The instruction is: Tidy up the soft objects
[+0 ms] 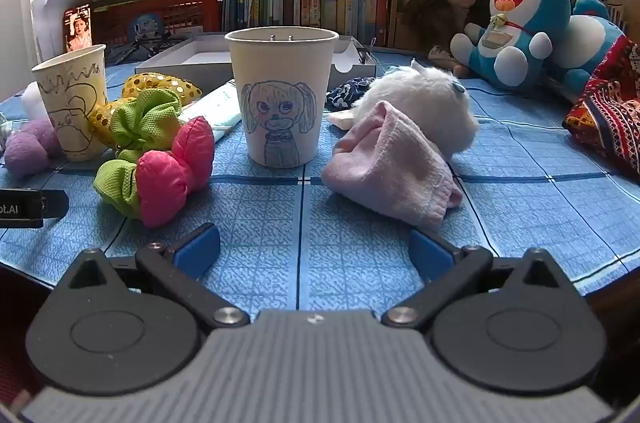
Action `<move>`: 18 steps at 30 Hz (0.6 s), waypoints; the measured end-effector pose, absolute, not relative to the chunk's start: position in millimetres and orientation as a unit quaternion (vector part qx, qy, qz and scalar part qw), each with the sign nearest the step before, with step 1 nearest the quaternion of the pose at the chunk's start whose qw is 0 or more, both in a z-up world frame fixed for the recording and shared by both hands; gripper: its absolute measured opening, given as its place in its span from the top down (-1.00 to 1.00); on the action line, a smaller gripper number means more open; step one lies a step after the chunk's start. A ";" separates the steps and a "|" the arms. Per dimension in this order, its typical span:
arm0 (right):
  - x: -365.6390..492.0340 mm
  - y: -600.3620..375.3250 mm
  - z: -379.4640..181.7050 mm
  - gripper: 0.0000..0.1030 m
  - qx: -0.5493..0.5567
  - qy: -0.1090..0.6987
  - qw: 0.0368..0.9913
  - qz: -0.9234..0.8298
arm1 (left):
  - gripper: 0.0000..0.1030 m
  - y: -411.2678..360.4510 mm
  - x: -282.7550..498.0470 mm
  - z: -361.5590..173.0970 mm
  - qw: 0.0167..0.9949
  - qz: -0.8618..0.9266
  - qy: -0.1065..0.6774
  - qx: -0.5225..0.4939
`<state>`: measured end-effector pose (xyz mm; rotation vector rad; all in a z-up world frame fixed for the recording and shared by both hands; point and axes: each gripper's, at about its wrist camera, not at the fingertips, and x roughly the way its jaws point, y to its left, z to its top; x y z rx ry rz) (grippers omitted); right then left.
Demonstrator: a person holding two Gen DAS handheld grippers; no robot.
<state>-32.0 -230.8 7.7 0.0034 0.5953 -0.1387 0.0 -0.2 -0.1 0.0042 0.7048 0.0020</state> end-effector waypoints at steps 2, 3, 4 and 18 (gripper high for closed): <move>-32.0 -230.7 7.7 -1.00 0.003 0.294 0.953 -0.069 | -1.00 -0.1 0.0 0.0 0.938 0.000 0.346 0.002; -32.0 -230.7 7.7 -1.00 0.003 0.295 0.953 -0.069 | -1.00 0.0 -0.1 0.0 0.938 -0.001 0.346 0.002; -31.9 -230.6 7.8 -1.00 0.003 0.295 0.953 -0.069 | -1.00 0.1 -0.3 0.1 0.938 -0.002 0.346 0.002; -31.3 -230.5 7.7 -1.00 0.001 0.296 0.953 -0.070 | -1.00 0.3 0.4 0.2 0.937 0.001 0.349 0.001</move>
